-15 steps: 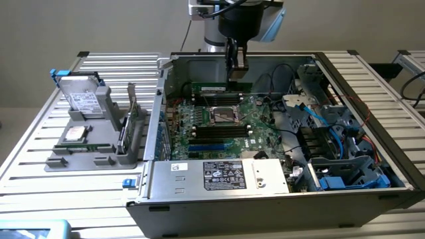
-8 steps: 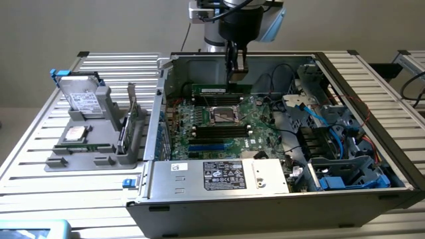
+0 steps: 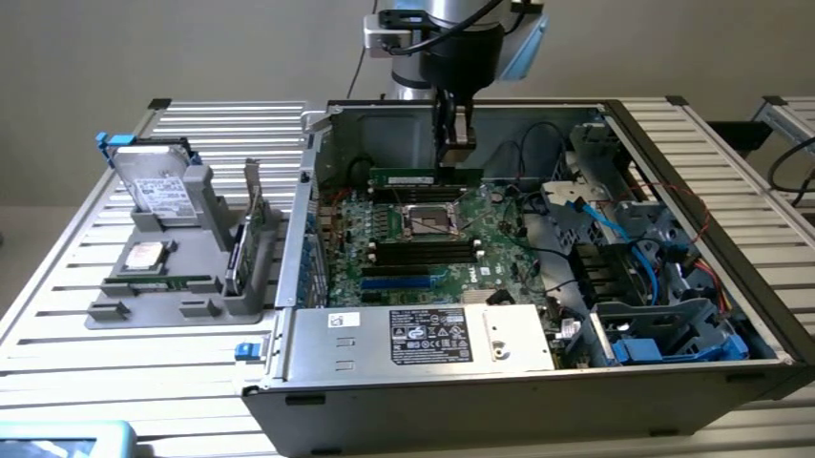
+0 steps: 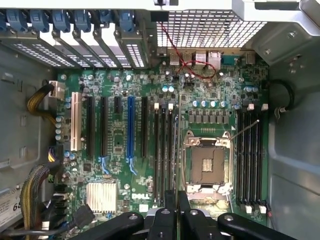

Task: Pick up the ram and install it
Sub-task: 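Insert the ram into the slot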

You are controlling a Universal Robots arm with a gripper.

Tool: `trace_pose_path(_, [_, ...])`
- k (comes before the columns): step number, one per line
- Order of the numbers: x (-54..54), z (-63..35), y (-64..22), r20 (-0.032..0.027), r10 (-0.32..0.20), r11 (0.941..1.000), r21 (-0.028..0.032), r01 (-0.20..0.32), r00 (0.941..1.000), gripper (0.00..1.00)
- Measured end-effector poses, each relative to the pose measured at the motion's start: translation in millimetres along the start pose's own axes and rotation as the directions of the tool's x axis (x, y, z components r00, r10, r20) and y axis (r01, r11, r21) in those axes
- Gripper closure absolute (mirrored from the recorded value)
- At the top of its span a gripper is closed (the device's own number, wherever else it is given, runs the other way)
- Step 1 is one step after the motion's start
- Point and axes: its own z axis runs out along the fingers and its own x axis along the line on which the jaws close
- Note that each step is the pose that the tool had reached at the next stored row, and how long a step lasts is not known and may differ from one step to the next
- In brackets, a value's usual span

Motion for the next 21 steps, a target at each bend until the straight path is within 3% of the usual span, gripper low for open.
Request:
trace_pose_path(3, [0.0, 1.7, -0.2, -0.0019, 0.0, 1.0, 0.0001, 0.0, 1.0, 0.87])
trace_pose_path(10, [0.0, 4.3, -0.3, -0.0204, -0.001, 1.0, 0.005, 0.001, 0.9998, 0.87])
trace_pose_path(21, [-0.2, 9.0, -0.4, -0.0216, -0.001, 1.0, 0.0055, 0.001, 0.9998, 0.87])
